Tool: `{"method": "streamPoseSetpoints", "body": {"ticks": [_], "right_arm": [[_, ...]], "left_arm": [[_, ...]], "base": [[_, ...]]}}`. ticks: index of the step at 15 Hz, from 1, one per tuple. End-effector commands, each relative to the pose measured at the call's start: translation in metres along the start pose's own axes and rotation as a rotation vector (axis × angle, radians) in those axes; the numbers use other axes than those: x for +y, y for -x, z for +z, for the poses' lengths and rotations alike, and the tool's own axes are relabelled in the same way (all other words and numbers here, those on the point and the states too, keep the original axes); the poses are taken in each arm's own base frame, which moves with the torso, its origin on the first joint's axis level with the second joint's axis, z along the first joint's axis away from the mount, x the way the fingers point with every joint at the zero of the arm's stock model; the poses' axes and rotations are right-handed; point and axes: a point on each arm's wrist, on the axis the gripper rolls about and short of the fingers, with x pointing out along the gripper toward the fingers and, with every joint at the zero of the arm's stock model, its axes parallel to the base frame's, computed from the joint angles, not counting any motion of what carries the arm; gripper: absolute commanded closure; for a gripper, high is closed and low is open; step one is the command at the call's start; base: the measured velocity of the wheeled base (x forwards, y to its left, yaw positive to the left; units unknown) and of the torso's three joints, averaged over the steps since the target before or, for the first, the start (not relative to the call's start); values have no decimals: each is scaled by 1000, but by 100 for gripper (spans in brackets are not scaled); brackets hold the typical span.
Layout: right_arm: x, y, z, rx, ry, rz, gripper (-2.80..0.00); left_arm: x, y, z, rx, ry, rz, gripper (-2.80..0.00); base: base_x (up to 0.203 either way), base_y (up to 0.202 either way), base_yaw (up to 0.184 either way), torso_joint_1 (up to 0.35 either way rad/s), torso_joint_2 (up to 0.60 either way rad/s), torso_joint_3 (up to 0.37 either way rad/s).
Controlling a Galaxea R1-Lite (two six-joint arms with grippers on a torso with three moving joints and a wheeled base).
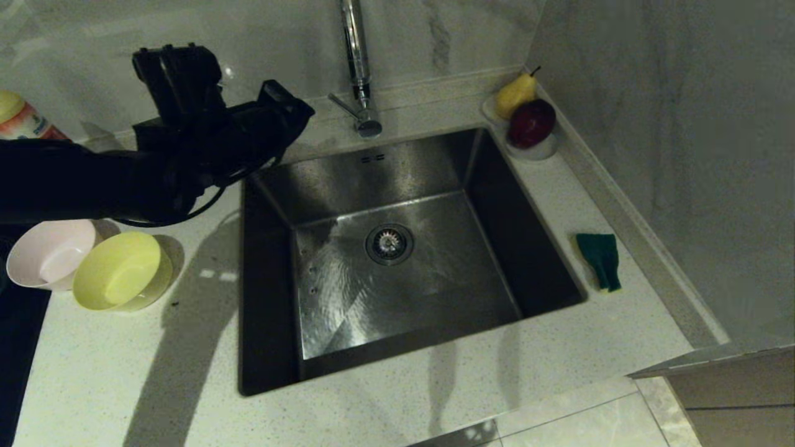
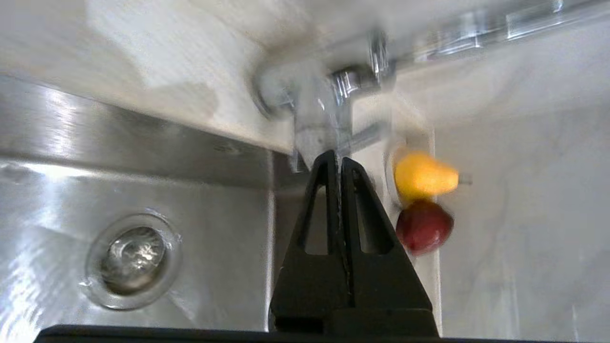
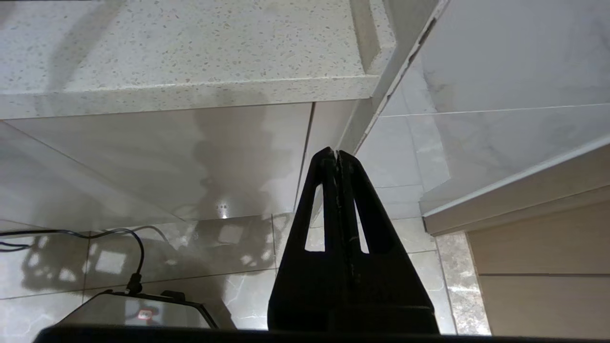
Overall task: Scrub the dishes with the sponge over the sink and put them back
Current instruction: Turn off the faucet, then place the bowl on the bowl
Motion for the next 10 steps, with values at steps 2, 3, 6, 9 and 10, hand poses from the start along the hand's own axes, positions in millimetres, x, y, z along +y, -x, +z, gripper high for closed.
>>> {"method": "streamPoseSetpoints", "body": {"ticks": [2,3,6,9,10], "right_arm": [[0,0,0,0,1,1,0],[0,0,0,0,1,1,0],[0,0,0,0,1,1,0],[0,0,0,0,1,1,0],[0,0,0,0,1,1,0]], "left_arm": [[-34,46,24,-41,-36,-51,0],[-38,56,27,-46,-67,-50,0],[-63,105,44,-101,-188,-30,0],[-80,165,58,-180,-366,161,0],[-80,183,59,-221,-442,285,0]], "base": [[0,0,0,0,0,0],[0,0,0,0,0,0],[0,0,0,0,0,0],[0,0,0,0,0,0],[0,0,0,0,0,0]]}}
